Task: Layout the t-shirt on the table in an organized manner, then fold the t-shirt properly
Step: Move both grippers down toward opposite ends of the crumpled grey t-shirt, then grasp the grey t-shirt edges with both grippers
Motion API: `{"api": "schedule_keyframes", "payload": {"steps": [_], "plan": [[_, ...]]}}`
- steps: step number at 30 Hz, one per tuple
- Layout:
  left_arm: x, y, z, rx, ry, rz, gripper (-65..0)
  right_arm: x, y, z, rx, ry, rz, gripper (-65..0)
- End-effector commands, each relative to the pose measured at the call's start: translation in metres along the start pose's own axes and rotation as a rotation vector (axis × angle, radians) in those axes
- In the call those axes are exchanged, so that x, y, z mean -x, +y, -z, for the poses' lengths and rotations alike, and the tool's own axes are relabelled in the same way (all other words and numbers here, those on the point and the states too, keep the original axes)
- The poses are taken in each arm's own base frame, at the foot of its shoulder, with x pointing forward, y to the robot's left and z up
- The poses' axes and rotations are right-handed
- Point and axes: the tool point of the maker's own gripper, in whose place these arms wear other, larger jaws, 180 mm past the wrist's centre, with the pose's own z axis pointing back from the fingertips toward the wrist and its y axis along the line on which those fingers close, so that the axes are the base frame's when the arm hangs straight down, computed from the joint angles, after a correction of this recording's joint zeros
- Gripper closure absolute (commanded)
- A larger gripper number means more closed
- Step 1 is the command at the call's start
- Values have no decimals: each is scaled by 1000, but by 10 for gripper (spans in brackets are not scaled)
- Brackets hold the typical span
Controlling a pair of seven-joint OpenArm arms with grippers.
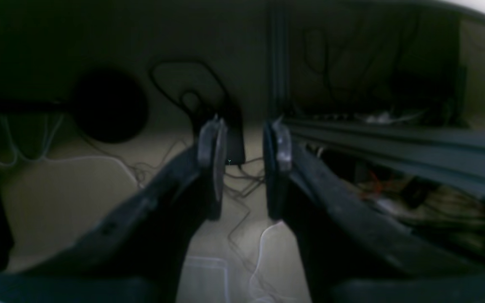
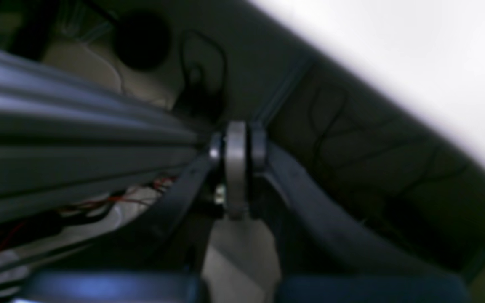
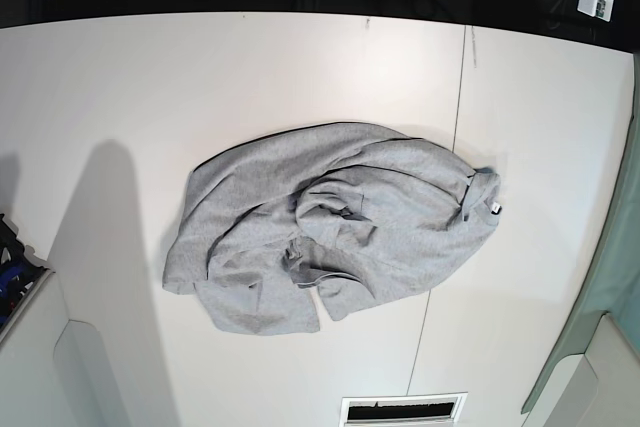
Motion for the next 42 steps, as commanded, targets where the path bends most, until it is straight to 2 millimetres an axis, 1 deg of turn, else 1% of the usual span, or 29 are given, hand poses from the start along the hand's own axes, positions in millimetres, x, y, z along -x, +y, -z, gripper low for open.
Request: {"api": "schedule_keyframes", "payload": {"steps": [1, 3, 4, 5, 6, 8, 9, 11, 14, 16, 17, 19, 21, 23, 25, 27, 29, 32, 34, 37, 39, 42], "plan": [[-21, 4, -12, -8, -58, 22, -186, -18, -1, -7, -1, -48, -11, -19], [-50, 7, -25, -26, -129, 46, -186, -43, -8, -14, 19, -91, -32, -19], [-64, 8, -32, -32, -165, 57, -198, -56, -13, -17, 35, -123, -39, -19], [-79, 7, -38, -34, -203, 69, -227, -69, -20, -21, 61, -157, -42, -19], [-94, 6, -44, -27, -242, 84, -269, -83, -30, -24, 92, -194, -36, -19], [-124, -1, -52, -2, -310, 129, -355, -106, -54, -29, 166, -261, 0, -20], [-138, -4, -55, 9, -342, 160, -378, -118, -69, -30, 209, -294, 18, -20], [-165, -5, -54, 5, -388, 205, -382, -135, -101, -31, 301, -331, 52, -28], [-193, -9, -42, 4, -412, 283, -382, -153, -146, -31, 413, -372, 136, -66], [-208, -18, -28, 12, -417, 328, -382, -164, -172, -28, 460, -399, 184, -99], [-215, -26, -20, 24, -420, 348, -382, -168, -184, -25, 484, -409, 203, -124], [-227, -42, -2, 48, -425, 381, -383, -177, -207, -17, 520, -424, 244, -198], [-233, -53, 22, 69, -410, 398, -383, -181, -222, -3, 535, -422, 287, -275], [-233, -63, 46, 98, -387, 405, -397, -181, -231, 13, 535, -405, 328, -335], [-234, -72, 68, 122, -372, 417, -402, -182, -238, 29, 524, -394, 377, -363], [-239, -76, 87, 120, -362, 408, -402, -184, -244, 42, 514, -384, 417, -363], [-244, -82, 102, 130, -349, 405, -402, -187, -250, 51, 507, -375, 442, -363], [-242, -87, 122, 127, -307, 434, -402, -191, -247, 64, 466, -363, 445, -363], [-241, -87, 129, 133, -297, 429, -402, -191, -242, 71, 445, -354, 451, -363], [-246, -72, 136, 78, -292, 418, -402, -191, -232, 78, 406, -349, 449, -363], [-251, -64, 139, 43, -290, 426, -402, -191, -229, 81, 398, -349, 455, -362], [-255, -60, 141, 29, -296, 430, -402, -191, -228, 81, 397, -349, 456, -362]]}}
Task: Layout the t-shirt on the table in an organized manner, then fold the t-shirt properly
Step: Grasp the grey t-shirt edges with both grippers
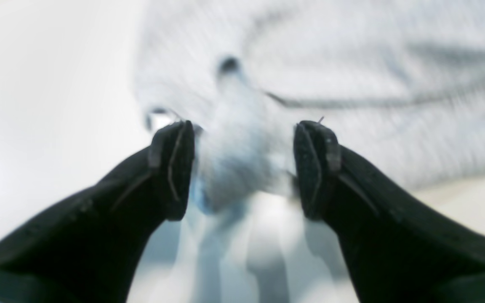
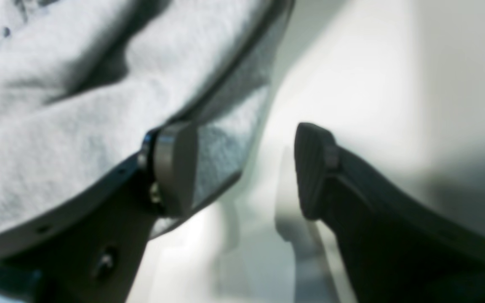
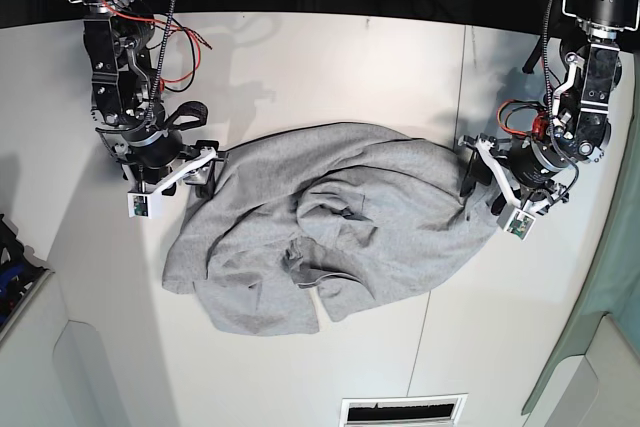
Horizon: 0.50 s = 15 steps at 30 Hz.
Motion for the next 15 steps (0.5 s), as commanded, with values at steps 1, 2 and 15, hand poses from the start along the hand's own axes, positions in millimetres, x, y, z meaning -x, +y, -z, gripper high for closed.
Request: {"api": "schedule_keyframes", "payload": {"steps": [1, 2, 15], "plan": [[-12, 11, -2, -31, -37, 0, -402, -19, -2, 0, -3, -53, -10, -362], [-12, 15, -1, -49, -38, -7, -402, -19, -2, 0, -3, -53, -10, -362], [-5, 6, 4, -42, -15, 25, -399, -12, -1, -1, -5, -30, -7, -360]]}}
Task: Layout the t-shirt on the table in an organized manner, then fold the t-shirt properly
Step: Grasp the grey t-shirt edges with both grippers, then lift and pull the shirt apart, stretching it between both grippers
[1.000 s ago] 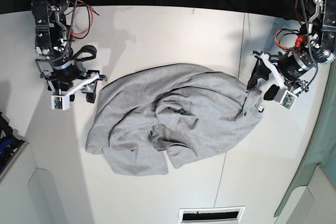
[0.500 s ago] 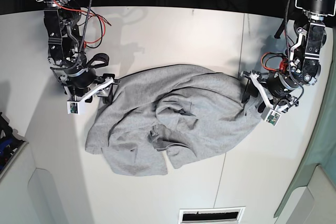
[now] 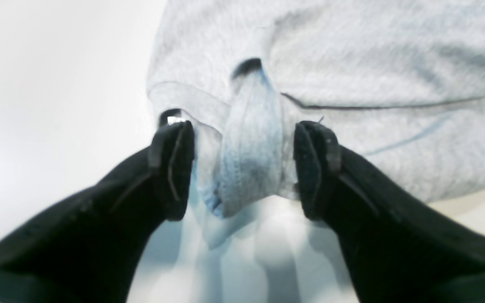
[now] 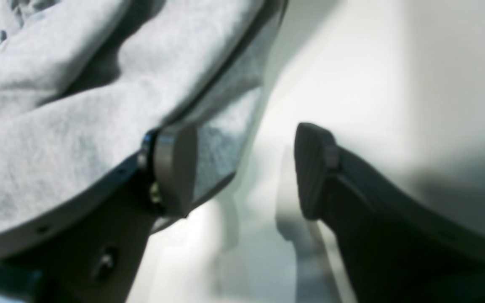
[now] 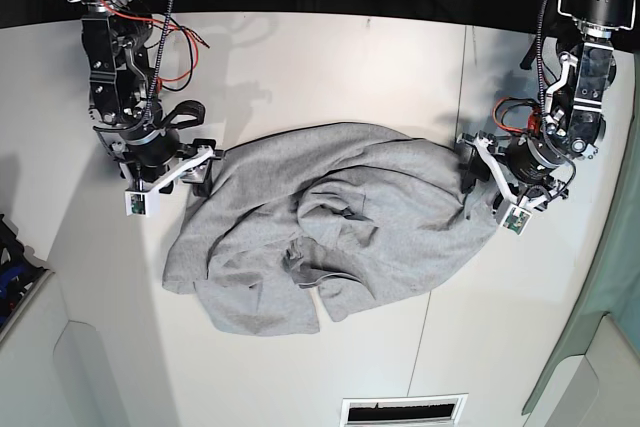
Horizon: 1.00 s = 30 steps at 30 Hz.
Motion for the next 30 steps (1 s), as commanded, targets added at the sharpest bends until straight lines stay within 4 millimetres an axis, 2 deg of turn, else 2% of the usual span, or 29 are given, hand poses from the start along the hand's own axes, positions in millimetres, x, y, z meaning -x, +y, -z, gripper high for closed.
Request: {"api": "schedule_keyframes", "payload": {"steps": [1, 2, 3, 5, 7, 8, 10, 11, 16, 18, 21, 23, 30], "plan": [[-12, 3, 1, -2, -36, 4, -398, -14, 1, 0, -7, -32, -6, -360], [-8, -1, 3, 4, -27, -4, -373, -12, 2, 0, -9, -26, -4, -360], [-4, -4, 5, 8, -18, -14, -312, -11, 3, 1, -10, -22, -5, -360], [2, -10, 9, 18, -4, -35, -147, -9, 8, 2, -17, -18, 3, -352], [6, -14, 11, 25, 3, -46, -28, -7, 16, 3, -43, -12, 4, -256], [6, -15, 11, 26, 3, -49, 0, -5, 22, 3, -66, -9, 0, -183], [3, -14, 11, 26, -4, -55, 0, -3, 33, 3, -117, -6, -13, -32], [0, -14, 11, 27, -11, -61, 0, -3, 37, 3, -132, -7, -17, 0], [-17, -3, 5, 28, -57, -108, 0, -9, 38, 4, -135, -19, -91, 0], [-27, 8, -3, 18, -76, -132, 0, -21, 39, 1, -141, -47, -107, 0], [-48, 16, -21, 64, -128, -144, 0, -49, 47, -13, -188, -132, -135, 0], [-67, 14, -38, 126, -184, -163, 0, -71, 47, -28, -198, -193, -143, 0], [-123, 25, -99, 203, -337, -194, 0, -152, 38, -93, -234, -406, -154, 0]]}}
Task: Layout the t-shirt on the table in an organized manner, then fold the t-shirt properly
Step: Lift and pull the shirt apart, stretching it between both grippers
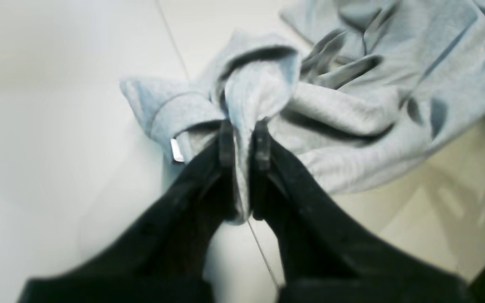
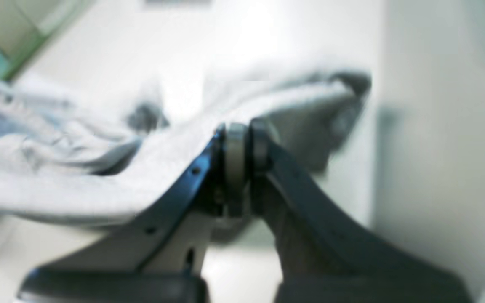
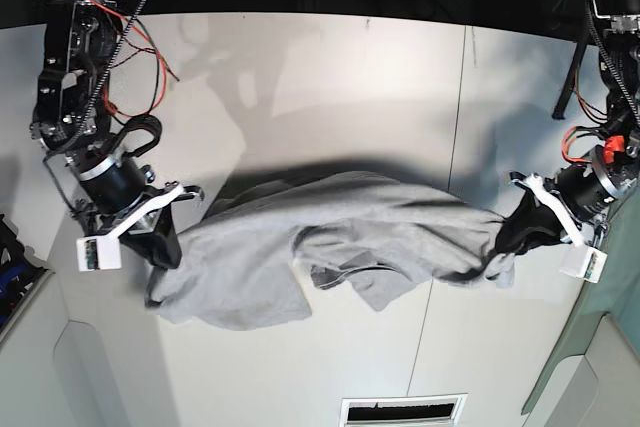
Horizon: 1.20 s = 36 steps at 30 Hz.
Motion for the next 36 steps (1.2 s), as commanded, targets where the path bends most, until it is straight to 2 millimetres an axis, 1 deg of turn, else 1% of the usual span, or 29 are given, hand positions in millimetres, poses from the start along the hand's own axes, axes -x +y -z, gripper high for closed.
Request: {"api": "schedule_keyframes", "payload": {"steps": [1, 4, 7, 9, 11, 13, 15, 17, 19, 21, 24, 25, 26, 27, 28, 29, 30, 32, 33, 36], "plan": [[-31, -4, -11, 23, -83, 34, 0, -33, 0, -7, -18, -90, -26, 0], [-58, -22, -31, 70, -148, 66, 0, -61, -5, -24, -22, -127, -52, 0], [-83, -36, -53, 73, -224, 135, 0, -91, -11, -45, -17, -201, -63, 0], [-91, -39, -63, 55, -248, 171, 0, -104, -19, -54, 10, -235, -85, 0], [-93, -36, -66, 38, -252, 173, 0, -108, -28, -58, 34, -244, -85, 0], [-84, -23, -62, -1, -228, 166, 0, -103, -32, -54, 40, -231, -74, 0], [-69, -4, -52, -38, -197, 129, 0, -91, -36, -45, 40, -191, -56, 0], [-49, 16, -37, -62, -163, 70, 0, -73, -43, -25, 47, -125, -50, 0], [-32, 32, -19, -72, -133, 13, 0, -58, -46, 0, 35, -59, -33, 0], [-16, 41, 1, -59, -97, -38, 0, -41, -47, 26, 11, 5, -1, 0], [10, 38, 26, -6, -35, -96, 0, -18, -45, 56, -17, 66, 51, 0], [18, 36, 32, 8, -20, -110, -13, -10, -44, 63, -22, 85, 69, -44], [26, 36, 37, 16, 1, -123, -92, -1, -43, 68, -27, 104, 88, -139], [34, 35, 40, 19, 22, -137, -188, 7, -41, 73, -29, 123, 108, -238], [41, 36, 41, 20, 37, -151, -285, 14, -39, 76, -31, 139, 127, -323], [45, 37, 41, 18, 45, -161, -355, 20, -38, 77, -31, 151, 142, -382], [47, 38, 41, 15, 52, -164, -382, 22, -37, 77, -32, 154, 148, -404], [49, 43, 38, 2, 67, -167, -381, 23, -39, 76, -28, 153, 154, -404], [45, 45, 35, -2, 57, -177, -380, 21, -42, 74, -20, 147, 159, -404], [33, 51, 24, -6, 16, -213, -380, 9, -64, 63, 30, 128, 188, -403]]}}
